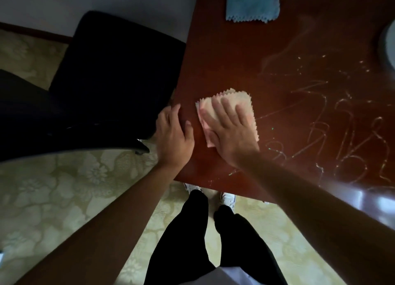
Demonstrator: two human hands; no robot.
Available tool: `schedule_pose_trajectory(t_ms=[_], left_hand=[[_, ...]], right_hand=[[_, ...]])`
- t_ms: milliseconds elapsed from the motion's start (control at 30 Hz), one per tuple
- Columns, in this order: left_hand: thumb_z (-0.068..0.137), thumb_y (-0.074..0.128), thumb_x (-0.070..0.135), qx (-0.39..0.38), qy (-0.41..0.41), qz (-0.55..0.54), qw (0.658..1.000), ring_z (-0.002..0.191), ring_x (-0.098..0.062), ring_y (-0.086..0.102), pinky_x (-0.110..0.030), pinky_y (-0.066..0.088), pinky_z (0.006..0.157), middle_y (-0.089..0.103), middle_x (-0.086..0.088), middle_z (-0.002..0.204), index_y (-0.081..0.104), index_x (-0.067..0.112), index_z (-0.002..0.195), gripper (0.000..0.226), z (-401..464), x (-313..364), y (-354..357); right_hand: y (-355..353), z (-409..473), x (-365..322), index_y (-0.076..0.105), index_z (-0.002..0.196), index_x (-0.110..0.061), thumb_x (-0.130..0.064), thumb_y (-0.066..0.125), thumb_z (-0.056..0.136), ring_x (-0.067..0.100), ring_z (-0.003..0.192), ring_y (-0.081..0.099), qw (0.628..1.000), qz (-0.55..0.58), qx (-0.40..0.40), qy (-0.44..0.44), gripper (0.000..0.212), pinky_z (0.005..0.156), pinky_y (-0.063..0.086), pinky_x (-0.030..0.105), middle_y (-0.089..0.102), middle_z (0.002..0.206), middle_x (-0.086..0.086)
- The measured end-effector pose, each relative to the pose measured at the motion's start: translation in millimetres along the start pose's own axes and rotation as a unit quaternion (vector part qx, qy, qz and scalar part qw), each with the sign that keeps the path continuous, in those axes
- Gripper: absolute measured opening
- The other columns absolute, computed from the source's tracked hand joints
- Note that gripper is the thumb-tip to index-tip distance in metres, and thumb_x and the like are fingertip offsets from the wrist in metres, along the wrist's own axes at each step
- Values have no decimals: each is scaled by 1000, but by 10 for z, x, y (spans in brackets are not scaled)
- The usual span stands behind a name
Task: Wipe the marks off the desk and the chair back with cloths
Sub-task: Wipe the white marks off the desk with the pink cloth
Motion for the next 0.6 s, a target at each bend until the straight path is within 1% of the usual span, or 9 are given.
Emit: schedule_pose_trajectory(t_ms=[100,167,267,300,367,433,500,567,600], left_hand=[[92,51,25,5,-2,38,999,132,-33,44,-48,40,108,44,-17,143,46,9,139,50,-66,122,66],[92,53,25,7,34,84,996,139,-32,39,-48,34,113,43,-15,148,47,11,141,51,-137,254,165],[97,49,28,-15,57,95,994,146,-27,31,-45,27,117,40,-12,153,44,12,145,51,-248,280,275],[98,46,30,-16,55,92,994,147,-26,29,-45,24,118,40,-11,154,44,11,145,51,-291,277,298],[100,40,32,-8,49,73,996,148,-24,27,-44,20,120,40,-10,154,43,10,145,50,-332,294,336],[101,36,31,7,40,41,998,148,-23,27,-42,17,121,41,-8,154,44,10,144,48,-331,301,340],[101,36,31,24,39,37,998,147,-22,29,-41,18,121,43,-8,152,47,9,143,48,-364,302,351],[101,38,33,32,52,58,996,146,-23,31,-39,17,120,45,-9,151,49,8,141,49,-400,281,372],[100,38,35,34,53,68,996,146,-24,32,-38,17,120,45,-9,151,50,8,141,50,-391,287,390]], right_hand=[[106,-480,-241,13,156,-25,-42,14,101,31,150,2,999,8,5,-38,57,120,11,54,7,163,9],[162,-748,-166,8,155,-27,-44,13,101,30,150,-1,995,2,-30,-99,57,120,11,54,4,164,8],[90,-635,118,-4,152,-31,-46,9,98,27,150,-6,983,-35,-63,-167,58,121,4,50,-4,163,5],[33,-514,234,-4,153,-32,-45,7,98,27,150,-6,986,-43,-59,-150,58,121,1,49,-6,163,5],[-107,-155,549,3,155,-31,-44,3,100,28,150,-2,998,-23,-19,-63,57,120,-1,46,-2,163,6],[-176,104,781,2,156,-31,-43,6,103,27,150,-7,1000,-6,-16,-18,55,121,-2,46,-6,163,5],[-126,-31,731,6,156,-28,-41,10,103,29,150,-4,1000,3,-8,-24,55,121,0,49,-1,164,8],[40,-498,484,17,156,-24,-38,16,103,32,150,8,999,13,24,-42,55,120,7,53,12,163,10],[111,-750,407,20,156,-23,-36,21,102,32,149,10,998,16,34,-56,55,119,10,54,15,162,10]])
Point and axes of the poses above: each hand's wrist, its own z-axis towards the middle knuckle, its own y-axis out of the palm, x = y × z, the point moved 1 cm from there along z, towards the middle knuckle
